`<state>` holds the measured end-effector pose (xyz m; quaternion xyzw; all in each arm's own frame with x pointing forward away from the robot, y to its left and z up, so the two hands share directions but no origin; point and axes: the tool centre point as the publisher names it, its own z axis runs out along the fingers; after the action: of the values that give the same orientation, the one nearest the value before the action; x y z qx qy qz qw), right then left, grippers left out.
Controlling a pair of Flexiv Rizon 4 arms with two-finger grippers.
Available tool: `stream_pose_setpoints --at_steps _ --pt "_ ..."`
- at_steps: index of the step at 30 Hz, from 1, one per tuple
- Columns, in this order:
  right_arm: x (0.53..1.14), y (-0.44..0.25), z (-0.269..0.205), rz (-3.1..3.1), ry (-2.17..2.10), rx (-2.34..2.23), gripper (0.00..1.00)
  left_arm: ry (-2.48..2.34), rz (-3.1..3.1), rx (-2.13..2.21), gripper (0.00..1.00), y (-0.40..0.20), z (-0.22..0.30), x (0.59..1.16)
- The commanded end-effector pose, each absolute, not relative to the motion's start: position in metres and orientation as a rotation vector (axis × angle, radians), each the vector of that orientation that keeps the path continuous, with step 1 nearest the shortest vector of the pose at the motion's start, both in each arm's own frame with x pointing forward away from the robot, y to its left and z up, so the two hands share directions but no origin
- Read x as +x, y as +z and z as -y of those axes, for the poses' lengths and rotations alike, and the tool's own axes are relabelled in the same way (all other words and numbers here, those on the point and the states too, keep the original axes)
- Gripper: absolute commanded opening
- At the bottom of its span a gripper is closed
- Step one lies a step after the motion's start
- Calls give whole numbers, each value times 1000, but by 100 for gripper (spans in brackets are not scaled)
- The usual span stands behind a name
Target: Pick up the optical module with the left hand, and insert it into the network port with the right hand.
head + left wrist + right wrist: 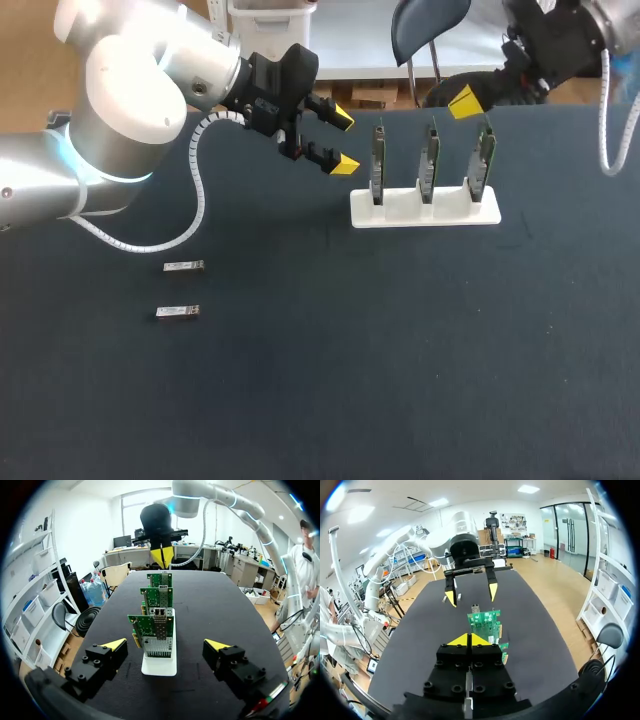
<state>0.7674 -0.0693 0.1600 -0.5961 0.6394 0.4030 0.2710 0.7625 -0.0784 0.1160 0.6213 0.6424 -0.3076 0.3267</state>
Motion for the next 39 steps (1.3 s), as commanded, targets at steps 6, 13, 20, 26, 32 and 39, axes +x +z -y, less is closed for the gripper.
stream_pose_setpoints --at_steps 6,13,20,26,32,39 --pt "766 149 75 -1740 1076 -1633 0 -803 -1689 1631 100 117 79 763" --pt "769 147 75 -1738 1087 -1631 0 -803 -1689 1631 100 117 79 763" --pt "770 149 75 -1731 1097 -1635 0 -803 -1689 1631 100 117 79 763" --pt "768 150 74 -1728 1107 -1635 0 -803 -1689 1631 100 117 79 763" --pt "768 149 72 -1726 1094 -1624 100 -803 -1689 1631 100 117 79 763" --pt "768 149 72 -1726 1094 -1624 100 -803 -1689 1631 100 117 79 763"
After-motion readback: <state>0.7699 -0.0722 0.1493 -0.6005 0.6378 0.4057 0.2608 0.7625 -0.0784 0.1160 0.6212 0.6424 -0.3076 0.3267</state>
